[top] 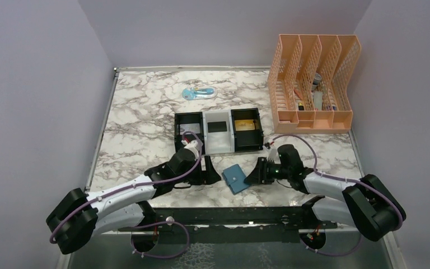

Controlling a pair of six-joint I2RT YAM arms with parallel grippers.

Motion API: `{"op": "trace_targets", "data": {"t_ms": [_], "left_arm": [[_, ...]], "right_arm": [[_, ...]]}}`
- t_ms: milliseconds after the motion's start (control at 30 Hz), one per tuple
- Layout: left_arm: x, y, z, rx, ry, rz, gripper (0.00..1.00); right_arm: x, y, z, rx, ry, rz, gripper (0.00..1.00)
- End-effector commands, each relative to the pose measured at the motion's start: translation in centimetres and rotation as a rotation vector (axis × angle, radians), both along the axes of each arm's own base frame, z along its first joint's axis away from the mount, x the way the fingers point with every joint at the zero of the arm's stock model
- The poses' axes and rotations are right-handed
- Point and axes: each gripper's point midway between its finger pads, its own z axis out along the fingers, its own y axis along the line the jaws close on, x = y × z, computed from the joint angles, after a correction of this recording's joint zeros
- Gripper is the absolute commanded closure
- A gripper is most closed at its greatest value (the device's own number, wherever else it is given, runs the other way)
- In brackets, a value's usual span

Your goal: Take the credit cards out of the card holder

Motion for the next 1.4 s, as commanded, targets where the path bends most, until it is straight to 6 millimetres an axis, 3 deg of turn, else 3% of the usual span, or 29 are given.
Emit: {"op": "trace_targets", "data": {"t_ms": [0,167,267,367,500,600,900,1100,1367], "left_arm": [[0.6,-1.5,0.3,-0.022,-0.059,0.062,0.24],[0.4,-3.0,-0.8,0.051,-0.09,0.056,0.28],[1.1,-3.4,-1.5,0.14,-0.113,0.064,0.33],[1.8,-4.4,-1.0,0.19,-0.148,0.047,0.35],[1.9,-6.6,-0.1,0.223,-0.186,-0.016,0.35],[1.6,-7.6,-0.5,0.299,-0.194,-0.056,0.37],[1.1,-7.2,-2.4,0.489,-0.207,-0.051,0.51],[1.4,-7.8,-3.1,0.568,-0.227,-0.075,0.57],[-0.4,-6.6,-4.9,0.686,-0.206,-0.108,0.69]], "right_arm": [[-2.2,1.5,0.0,0.041,0.002,0.046,0.62],[-3.1,2.0,0.0,0.016,-0.008,0.046,0.62],[-1.4,0.5,-0.6,-0.088,-0.021,-0.079,0.6],[-0.1,-0.5,0.2,-0.125,-0.054,-0.167,0.57],[0.8,-0.7,0.8,-0.074,-0.042,-0.284,0.57],[0.8,-0.4,0.9,-0.015,-0.005,-0.332,0.58],[-0.2,-0.6,0.0,0.003,0.048,-0.338,0.6],[0.1,-0.3,0.7,0.028,0.022,-0.334,0.61],[-0.3,0.1,0.2,0.061,0.035,-0.315,0.6]]}}
